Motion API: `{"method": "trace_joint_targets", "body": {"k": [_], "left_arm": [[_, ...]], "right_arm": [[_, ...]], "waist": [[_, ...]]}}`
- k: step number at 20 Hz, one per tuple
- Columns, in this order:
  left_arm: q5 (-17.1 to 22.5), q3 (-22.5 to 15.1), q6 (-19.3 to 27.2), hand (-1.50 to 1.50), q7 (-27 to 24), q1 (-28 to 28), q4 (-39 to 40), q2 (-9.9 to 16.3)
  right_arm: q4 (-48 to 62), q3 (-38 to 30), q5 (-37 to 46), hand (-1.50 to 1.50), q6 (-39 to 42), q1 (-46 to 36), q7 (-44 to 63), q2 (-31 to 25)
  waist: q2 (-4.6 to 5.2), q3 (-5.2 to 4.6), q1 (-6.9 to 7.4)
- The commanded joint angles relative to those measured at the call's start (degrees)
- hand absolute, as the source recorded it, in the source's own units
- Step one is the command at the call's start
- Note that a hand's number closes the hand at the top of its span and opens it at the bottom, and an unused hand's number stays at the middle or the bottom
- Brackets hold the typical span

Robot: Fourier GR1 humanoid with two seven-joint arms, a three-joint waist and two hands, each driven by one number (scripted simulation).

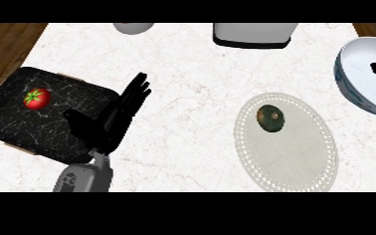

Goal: Pick the pear from the placemat and place it in the bowl

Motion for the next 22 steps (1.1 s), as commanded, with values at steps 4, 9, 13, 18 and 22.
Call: {"method": "trace_joint_targets", "body": {"k": [4,9,13,18,22], "left_arm": [[0.72,1.14,-0.15,0.00,1.89,-2.23,0.25,0.69],[0.42,0.01,0.46,0.00,1.98,-0.16,-1.20,-0.28],[0.13,0.81,1.33,0.00,0.48,1.72,-1.09,-0.40],[-0.31,1.73,2.73,0.00,1.13,2.69,-1.70,-0.15],[-1.11,0.12,3.63,0.00,4.15,4.04,-5.78,-0.26]], "right_arm": [[12.39,-5.93,-4.93,-1.50,-3.18,-3.86,-8.43,-0.56],[12.88,-15.72,-15.66,-1.50,-3.60,-5.05,-14.58,0.78],[9.97,-24.80,-26.30,-1.50,-2.43,-5.89,-24.57,0.52],[8.68,-30.60,-34.95,-1.50,8.32,1.66,-38.27,-0.63],[4.43,-32.93,-40.22,-1.50,16.92,6.28,-39.31,-1.15]], "waist": [[0.22,0.14,-0.11],[-0.23,0.24,-0.78],[-0.86,0.24,-2.23],[-1.62,-0.01,-4.54],[-2.27,-0.20,-5.45]]}}
